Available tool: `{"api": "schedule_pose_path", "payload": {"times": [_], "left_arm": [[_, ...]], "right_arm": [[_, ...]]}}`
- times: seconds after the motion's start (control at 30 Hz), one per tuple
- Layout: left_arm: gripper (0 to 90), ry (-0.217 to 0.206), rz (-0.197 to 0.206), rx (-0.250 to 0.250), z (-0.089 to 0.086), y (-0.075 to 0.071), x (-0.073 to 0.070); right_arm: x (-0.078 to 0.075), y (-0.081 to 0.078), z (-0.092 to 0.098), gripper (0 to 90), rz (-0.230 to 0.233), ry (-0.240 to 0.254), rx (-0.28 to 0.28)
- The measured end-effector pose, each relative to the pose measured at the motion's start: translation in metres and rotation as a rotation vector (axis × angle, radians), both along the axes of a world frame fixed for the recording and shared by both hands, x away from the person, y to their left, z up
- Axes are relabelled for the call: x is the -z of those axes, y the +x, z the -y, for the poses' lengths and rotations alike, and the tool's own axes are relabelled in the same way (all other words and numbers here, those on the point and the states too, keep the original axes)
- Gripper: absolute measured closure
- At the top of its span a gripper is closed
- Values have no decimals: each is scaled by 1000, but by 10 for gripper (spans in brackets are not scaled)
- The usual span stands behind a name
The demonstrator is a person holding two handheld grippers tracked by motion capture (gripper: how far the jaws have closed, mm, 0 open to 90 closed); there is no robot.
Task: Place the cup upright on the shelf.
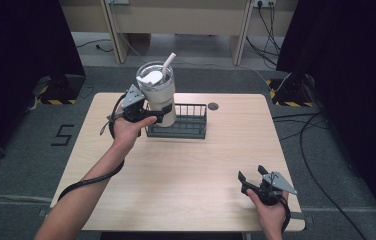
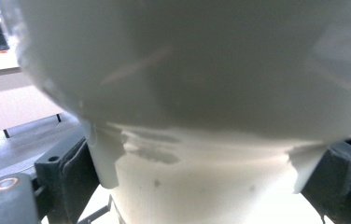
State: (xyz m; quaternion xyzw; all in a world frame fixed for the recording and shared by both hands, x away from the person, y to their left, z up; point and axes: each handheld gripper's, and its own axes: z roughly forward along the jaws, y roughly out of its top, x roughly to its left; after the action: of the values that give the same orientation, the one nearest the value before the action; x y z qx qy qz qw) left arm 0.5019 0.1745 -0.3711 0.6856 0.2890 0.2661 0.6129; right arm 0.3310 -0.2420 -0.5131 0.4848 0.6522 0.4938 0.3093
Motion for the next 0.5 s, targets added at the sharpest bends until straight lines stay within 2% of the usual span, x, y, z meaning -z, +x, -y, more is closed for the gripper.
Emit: {"api": "schedule_pose_path", "payload": {"times": [0.5], "left_arm": [[98, 16, -13, -23, 11, 23, 2]], "right_arm": [[1, 0, 1, 195, -6, 5, -1]]}}
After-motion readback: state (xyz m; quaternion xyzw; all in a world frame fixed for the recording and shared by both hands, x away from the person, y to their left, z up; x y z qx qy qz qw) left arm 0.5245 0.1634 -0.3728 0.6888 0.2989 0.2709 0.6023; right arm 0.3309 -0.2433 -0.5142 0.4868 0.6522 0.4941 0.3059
